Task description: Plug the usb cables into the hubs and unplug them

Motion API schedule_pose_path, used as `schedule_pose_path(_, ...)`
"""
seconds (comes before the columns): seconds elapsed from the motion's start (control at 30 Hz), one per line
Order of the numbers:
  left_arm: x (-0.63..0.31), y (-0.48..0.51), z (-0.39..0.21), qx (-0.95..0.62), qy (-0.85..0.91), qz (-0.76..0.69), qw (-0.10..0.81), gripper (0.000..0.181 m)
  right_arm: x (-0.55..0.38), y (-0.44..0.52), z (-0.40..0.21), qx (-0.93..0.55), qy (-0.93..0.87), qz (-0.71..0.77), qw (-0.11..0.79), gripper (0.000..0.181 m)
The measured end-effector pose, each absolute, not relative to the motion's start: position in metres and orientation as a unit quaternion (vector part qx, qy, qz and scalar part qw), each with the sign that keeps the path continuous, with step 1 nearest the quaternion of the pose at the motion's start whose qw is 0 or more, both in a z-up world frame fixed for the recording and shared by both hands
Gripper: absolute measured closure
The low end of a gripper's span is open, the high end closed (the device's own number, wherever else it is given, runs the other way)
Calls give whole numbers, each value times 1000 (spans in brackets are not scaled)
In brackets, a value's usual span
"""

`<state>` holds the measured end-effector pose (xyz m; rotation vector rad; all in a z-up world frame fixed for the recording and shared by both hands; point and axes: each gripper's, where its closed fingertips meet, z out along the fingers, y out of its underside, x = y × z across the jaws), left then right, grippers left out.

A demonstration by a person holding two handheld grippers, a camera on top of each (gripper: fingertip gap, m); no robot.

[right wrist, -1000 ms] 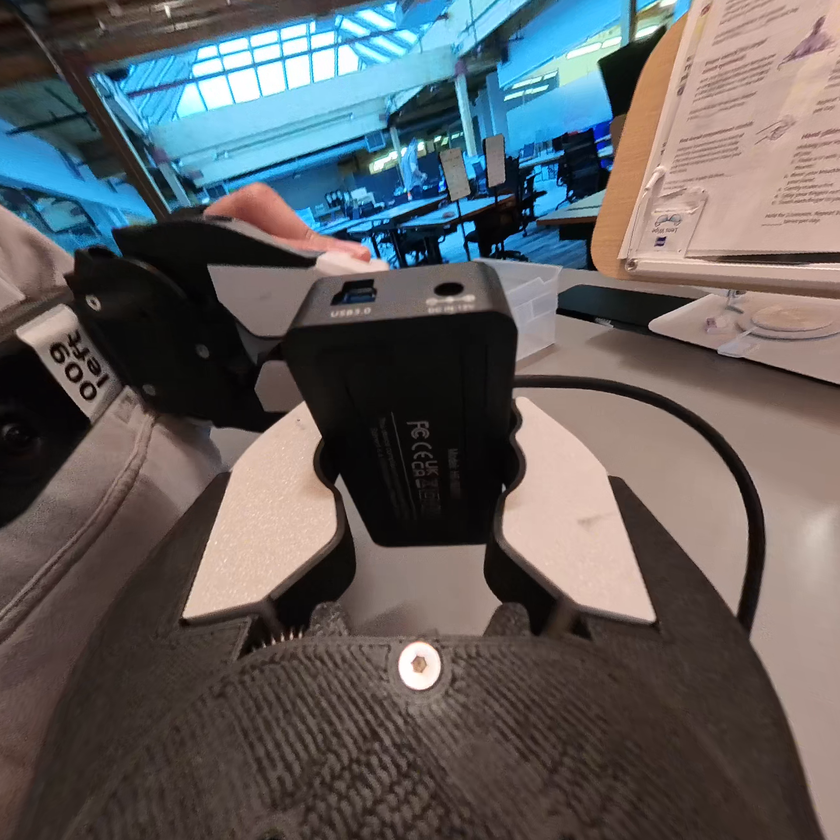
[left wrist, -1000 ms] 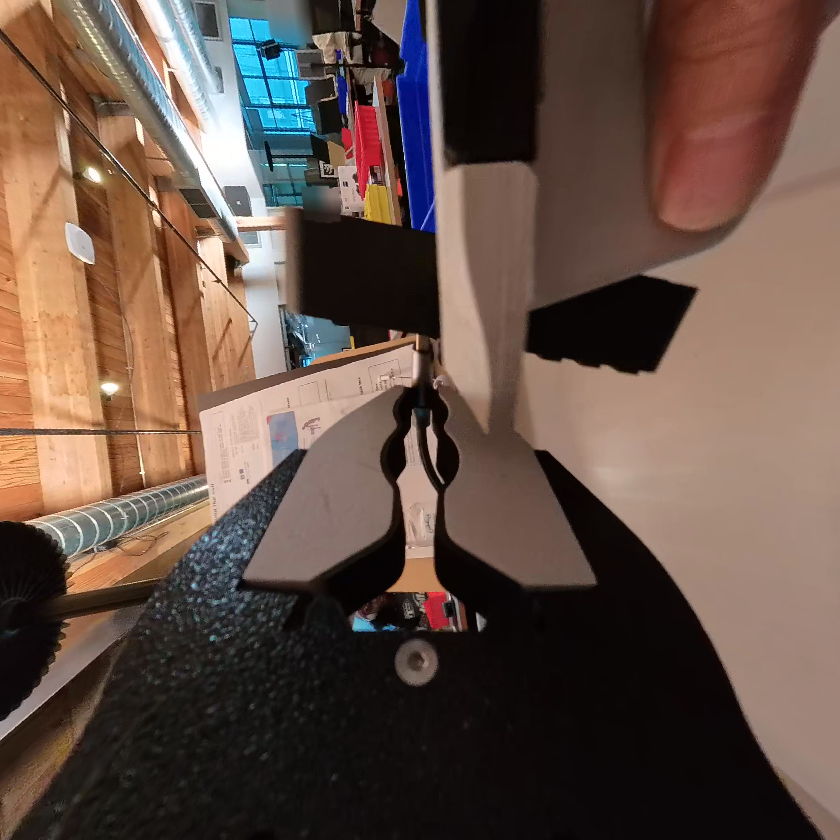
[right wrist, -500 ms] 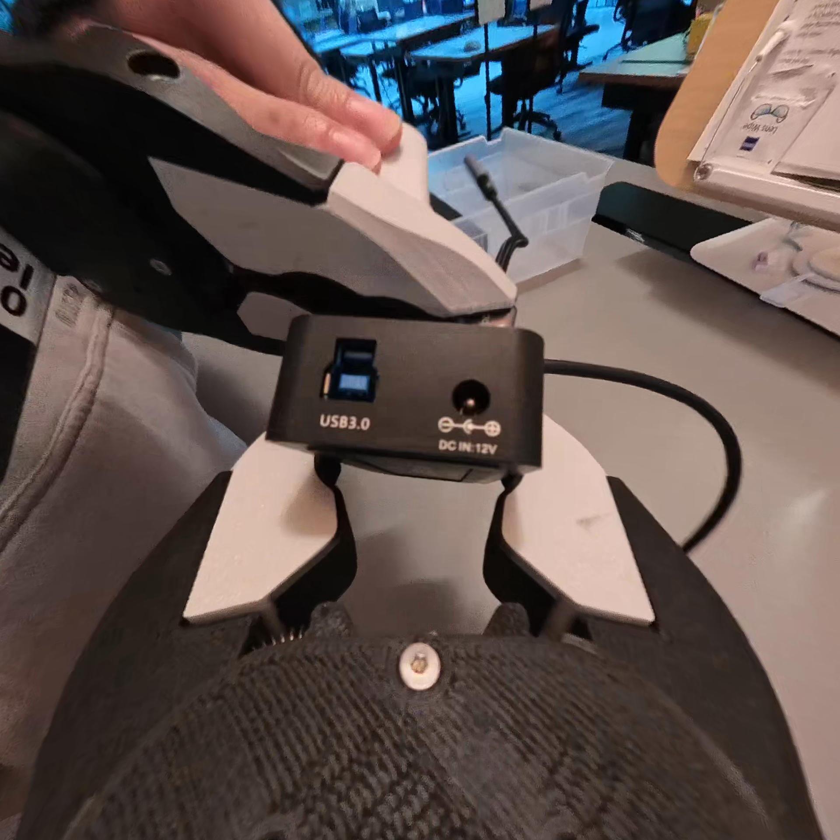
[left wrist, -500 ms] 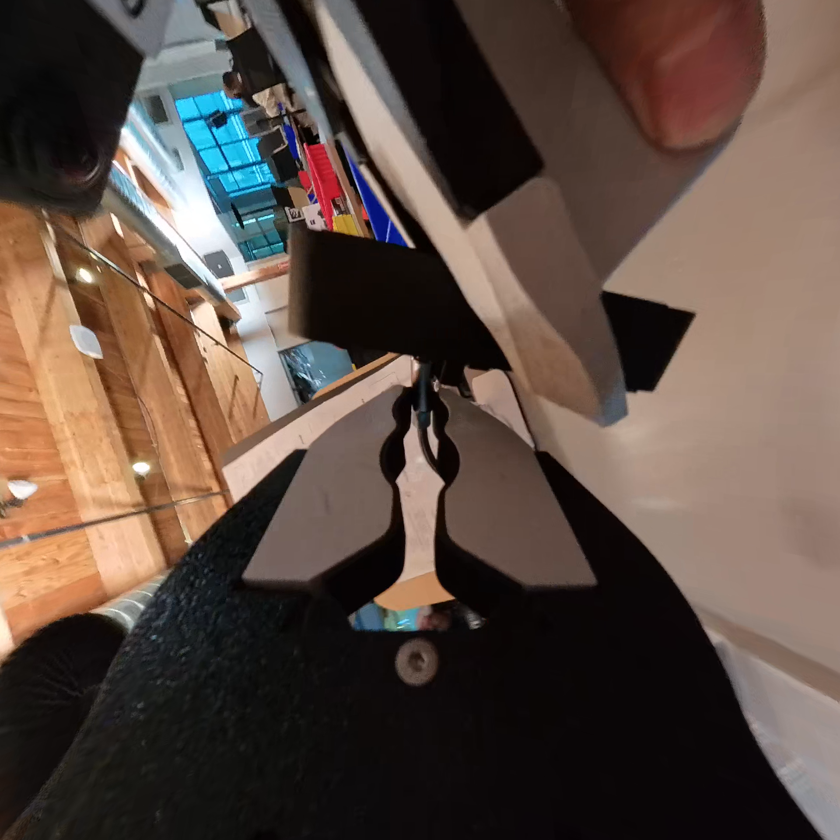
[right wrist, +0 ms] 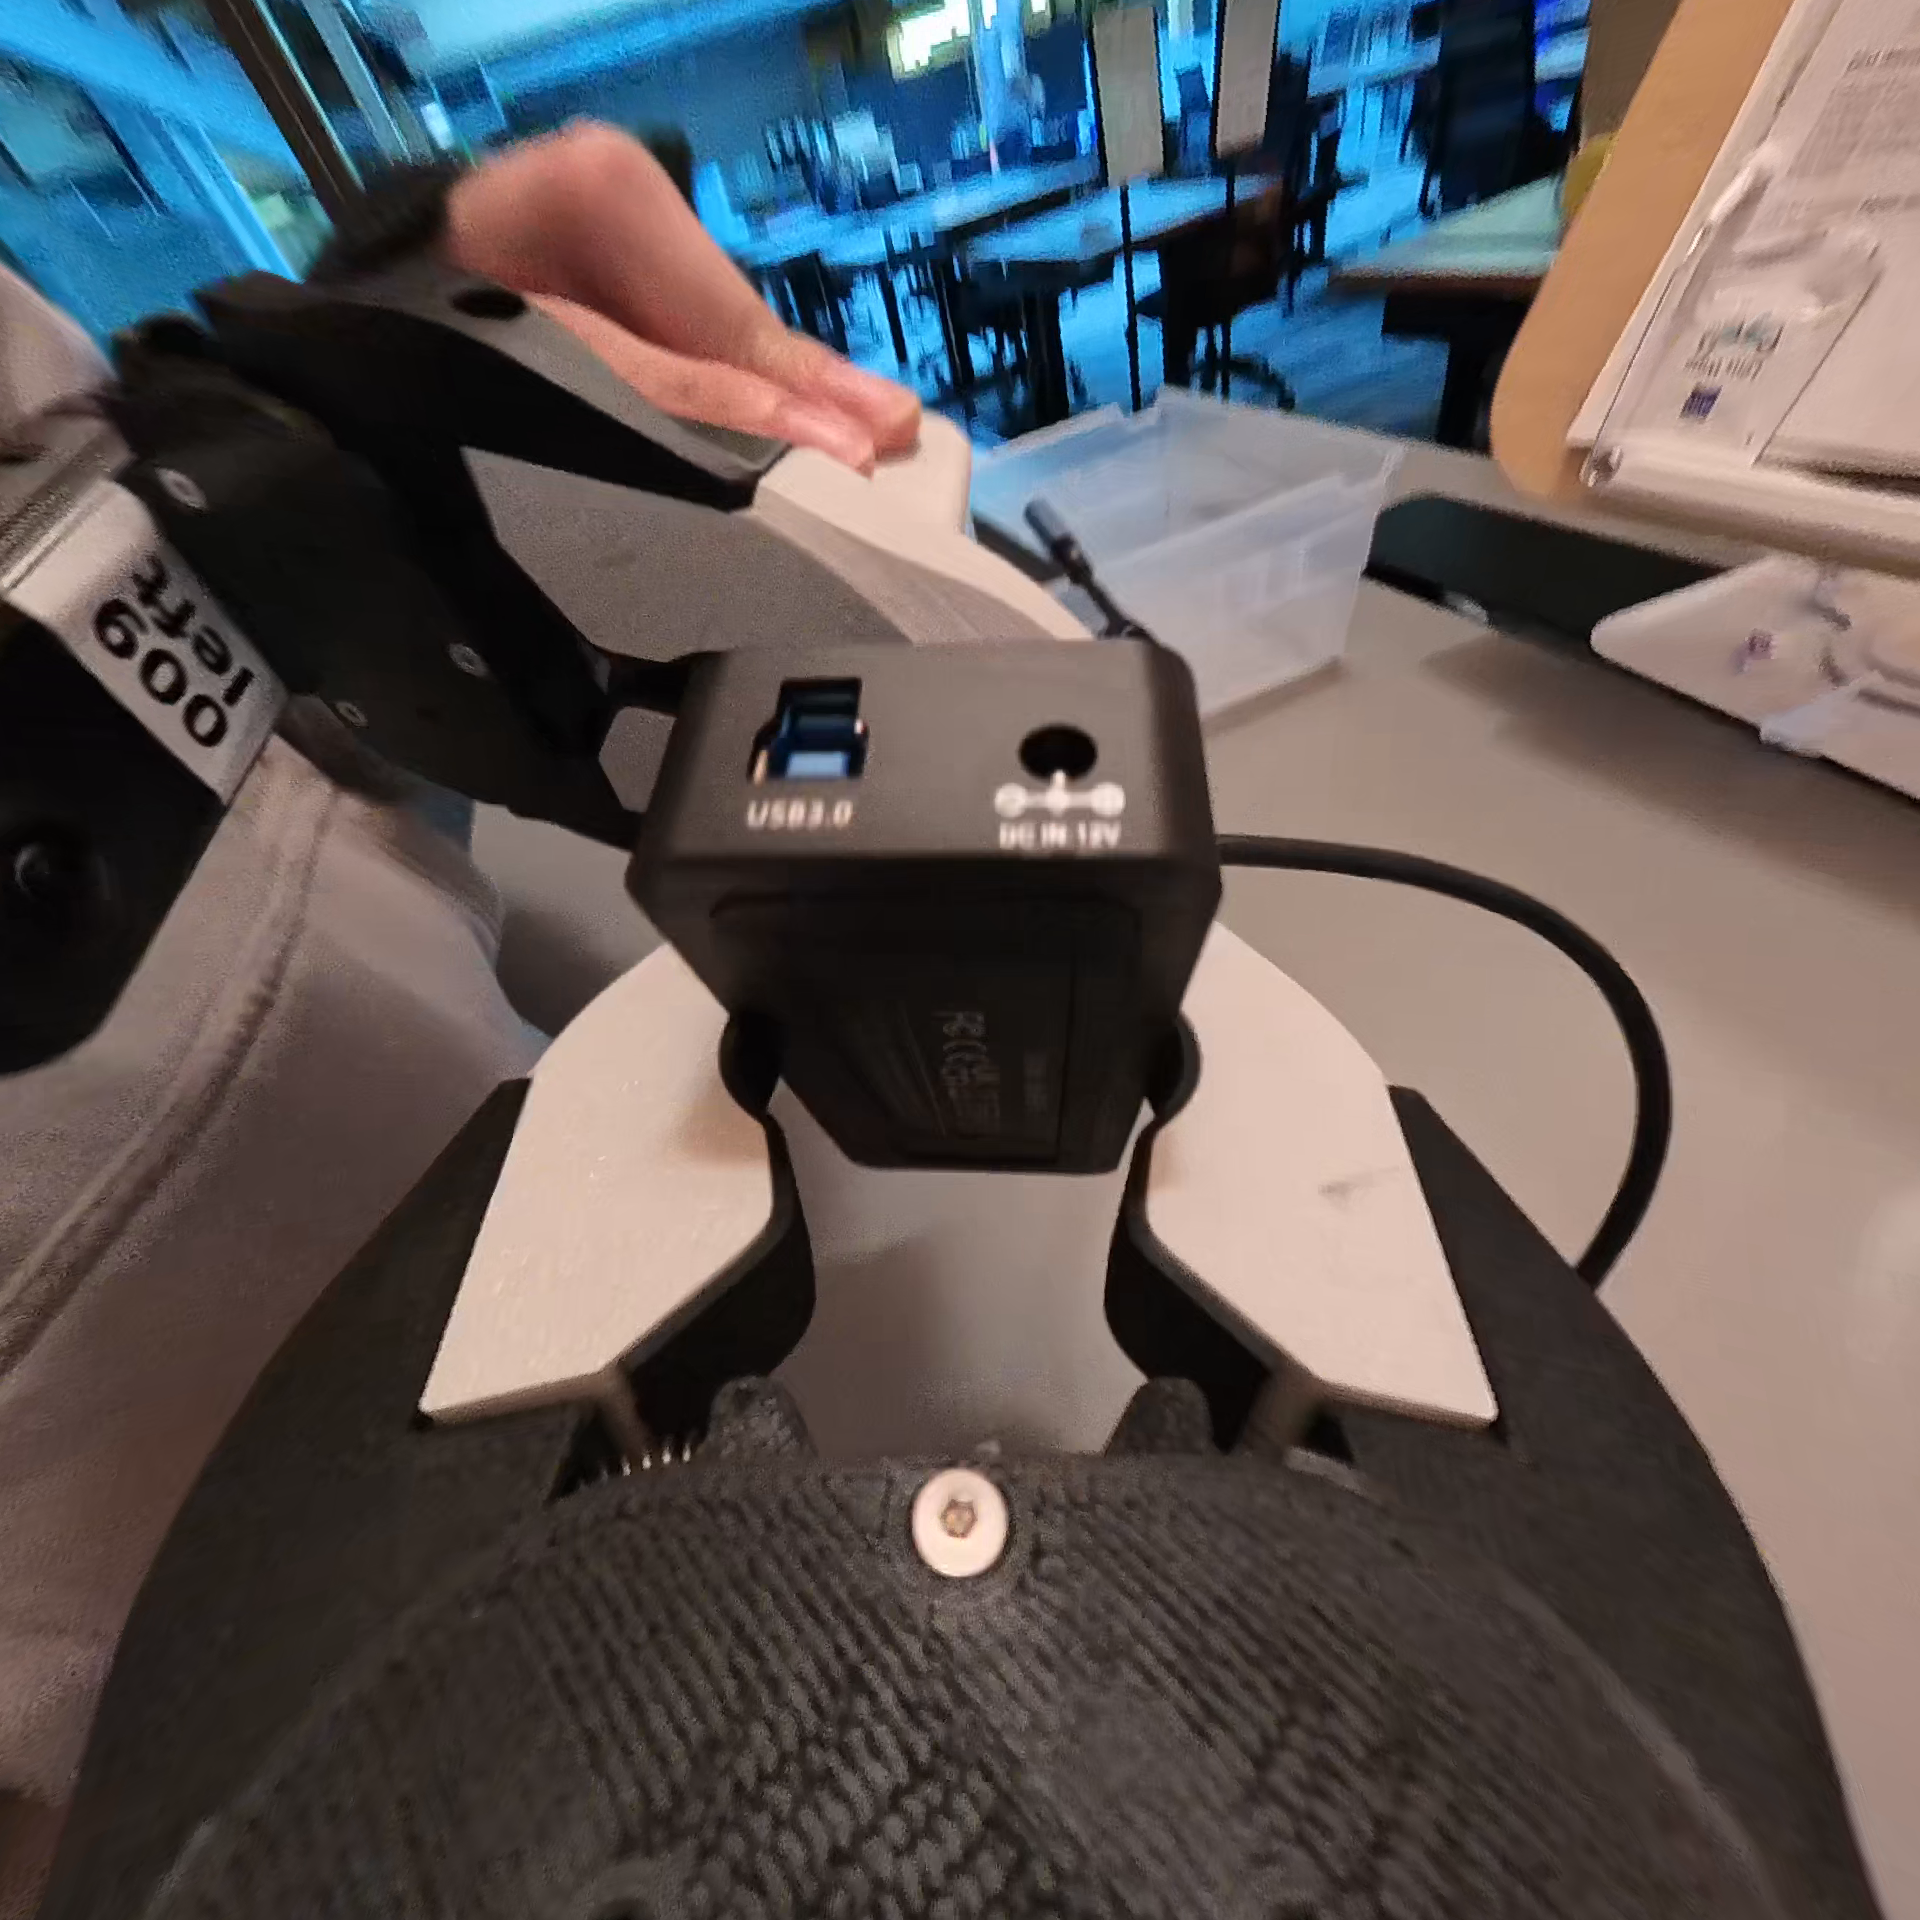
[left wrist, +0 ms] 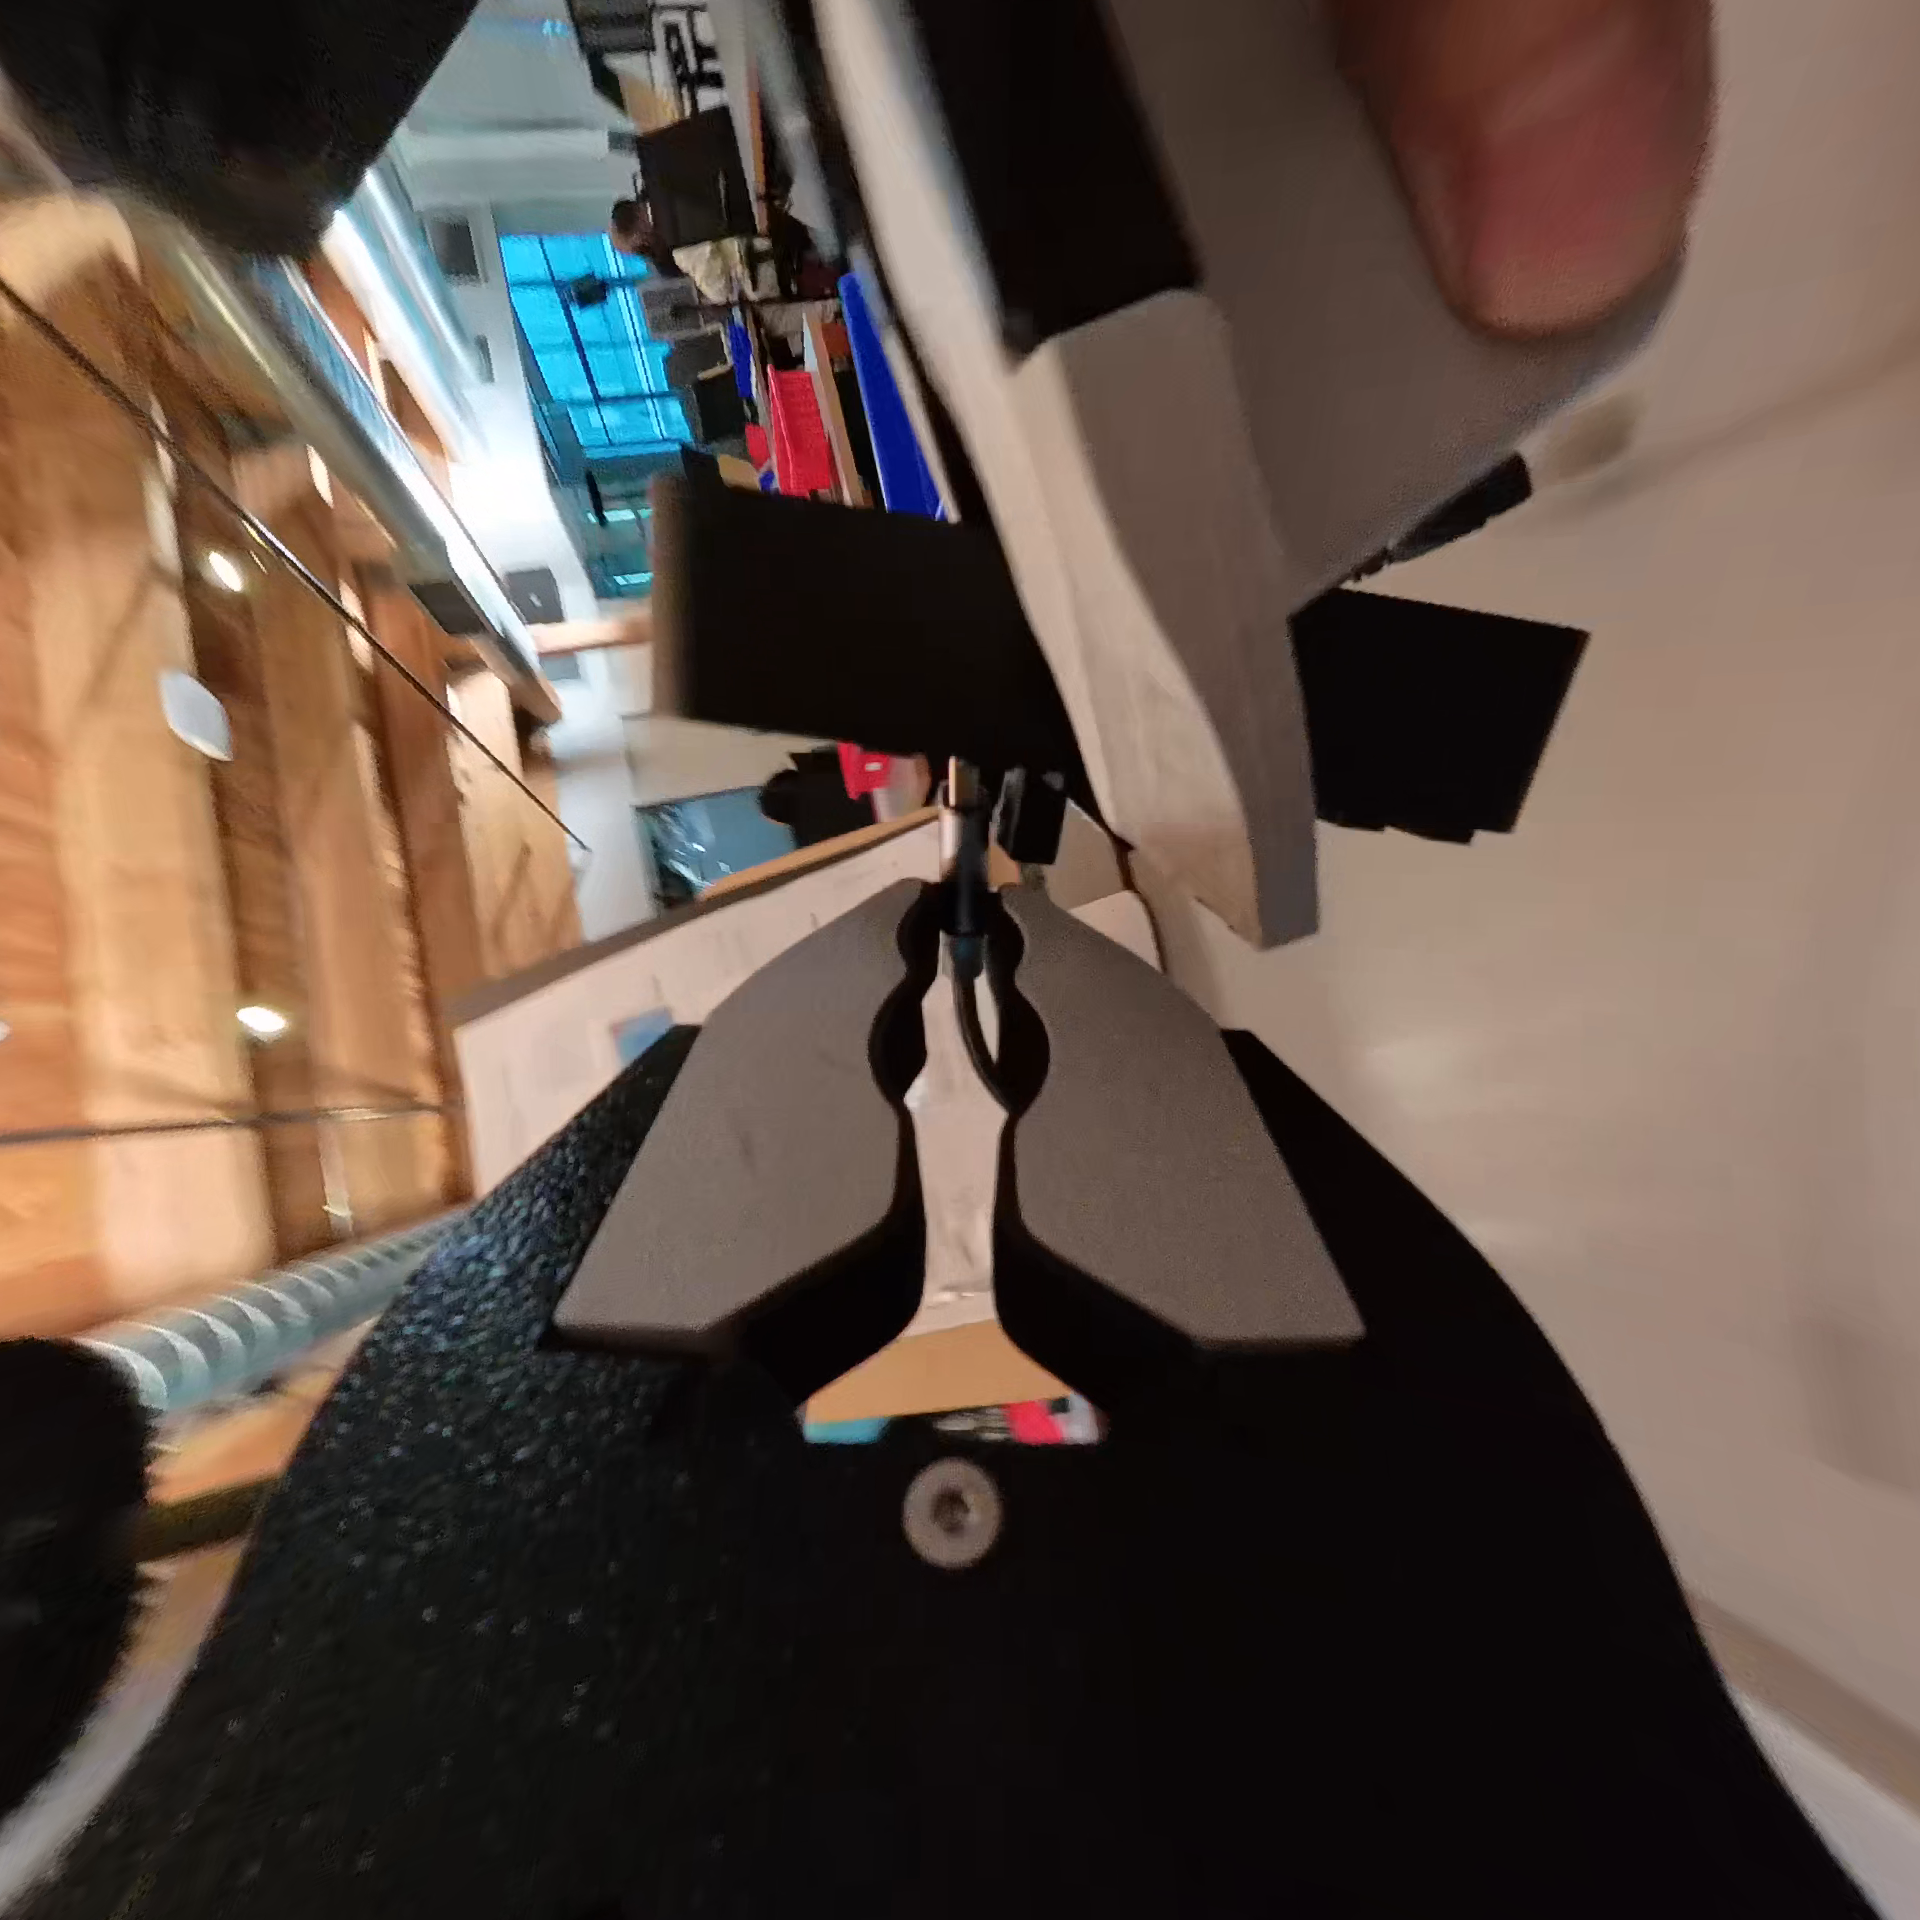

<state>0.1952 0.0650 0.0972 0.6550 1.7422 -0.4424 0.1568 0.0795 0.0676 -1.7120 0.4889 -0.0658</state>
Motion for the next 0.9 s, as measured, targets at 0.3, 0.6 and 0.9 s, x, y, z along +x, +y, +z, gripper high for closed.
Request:
schedule_pose_path(0.3, 199, 88, 87, 267, 754, -154, 580, 174, 155, 58, 94, -672, 228, -9, 704, 110)
schedule_pose_path(0.6, 190, 71, 87, 283, 757, -158, 568, 174, 153, 68, 91, -675, 228, 11, 702, 110)
schedule_pose_path(0.9, 183, 69, 76, 343, 750, -116, 554, 174, 154, 74, 80, -700, 235, 23, 674, 110)
